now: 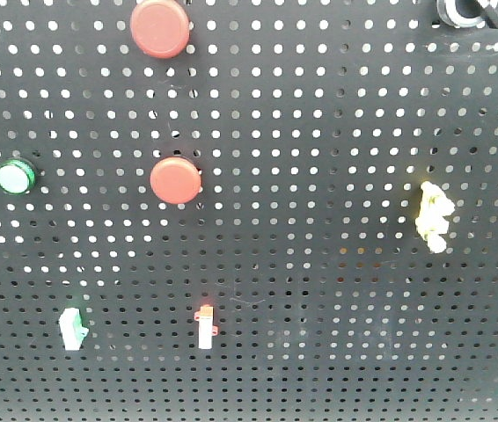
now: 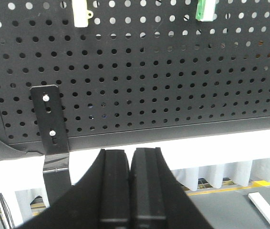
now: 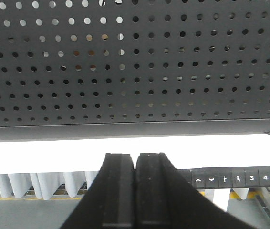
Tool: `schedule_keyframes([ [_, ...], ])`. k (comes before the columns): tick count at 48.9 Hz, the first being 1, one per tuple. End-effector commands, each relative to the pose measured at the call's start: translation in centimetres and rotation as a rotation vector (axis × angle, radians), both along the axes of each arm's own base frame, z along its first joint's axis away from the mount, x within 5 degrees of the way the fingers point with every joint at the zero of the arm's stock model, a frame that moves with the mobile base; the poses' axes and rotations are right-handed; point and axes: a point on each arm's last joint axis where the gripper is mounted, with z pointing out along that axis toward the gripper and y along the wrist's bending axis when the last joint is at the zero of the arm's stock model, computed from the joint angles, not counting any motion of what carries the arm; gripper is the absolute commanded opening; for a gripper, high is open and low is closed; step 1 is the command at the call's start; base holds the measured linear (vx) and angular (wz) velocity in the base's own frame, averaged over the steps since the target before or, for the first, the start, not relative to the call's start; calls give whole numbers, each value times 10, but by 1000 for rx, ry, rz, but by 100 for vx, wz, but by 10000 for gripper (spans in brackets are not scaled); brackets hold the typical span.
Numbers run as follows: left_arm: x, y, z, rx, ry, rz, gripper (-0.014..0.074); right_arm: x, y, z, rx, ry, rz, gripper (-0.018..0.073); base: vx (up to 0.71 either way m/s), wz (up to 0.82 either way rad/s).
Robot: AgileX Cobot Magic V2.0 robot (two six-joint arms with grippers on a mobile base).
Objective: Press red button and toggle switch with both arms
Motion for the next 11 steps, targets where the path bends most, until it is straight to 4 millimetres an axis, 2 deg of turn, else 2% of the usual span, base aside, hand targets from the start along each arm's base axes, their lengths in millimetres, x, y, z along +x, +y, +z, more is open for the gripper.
schedule_keyframes([
  [1, 1, 1, -3, -21, -65, 11, 2, 0, 0, 5, -20, -92, 1, -3, 0, 0],
  [11, 1, 1, -3, -21, -65, 11, 2, 0, 0, 5, -20, -92, 1, -3, 0, 0],
])
